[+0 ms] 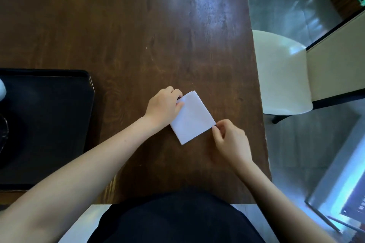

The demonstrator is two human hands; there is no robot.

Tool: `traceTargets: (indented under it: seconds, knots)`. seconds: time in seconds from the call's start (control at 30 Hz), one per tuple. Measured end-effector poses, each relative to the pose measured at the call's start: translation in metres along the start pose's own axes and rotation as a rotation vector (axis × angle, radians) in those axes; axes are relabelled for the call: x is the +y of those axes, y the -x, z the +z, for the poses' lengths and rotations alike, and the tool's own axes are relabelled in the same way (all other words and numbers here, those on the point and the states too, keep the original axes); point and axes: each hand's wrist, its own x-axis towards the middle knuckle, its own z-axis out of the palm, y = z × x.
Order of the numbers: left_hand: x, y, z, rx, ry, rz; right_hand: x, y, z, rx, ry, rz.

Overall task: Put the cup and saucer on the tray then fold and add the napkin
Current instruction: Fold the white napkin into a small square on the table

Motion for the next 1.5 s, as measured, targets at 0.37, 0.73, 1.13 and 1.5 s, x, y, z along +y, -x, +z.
traceTargets:
  seconds: [0.37, 0.73, 1.13, 1.5]
  knots:
    - [0.008, -0.001, 0.006, -0.092, 0.439, -0.469, -0.020, -0.042, 0.011, 0.030, -0.379, 0.232]
    - [0.023, 0.006, -0.005, -0.002, 0.917, -0.463, -0.041, -0.056, 0.005, 0.165, -0.474, 0.205]
    - [0.070, -0.044, -0.067, 0.107, 1.094, -0.552, -0.085, -0.090, -0.057, 0.460, -0.541, -0.063]
    - [0.098, -0.043, -0.079, 0.533, 0.702, -0.307, -0.084, -0.099, -0.098, 0.450, -0.419, -0.084]
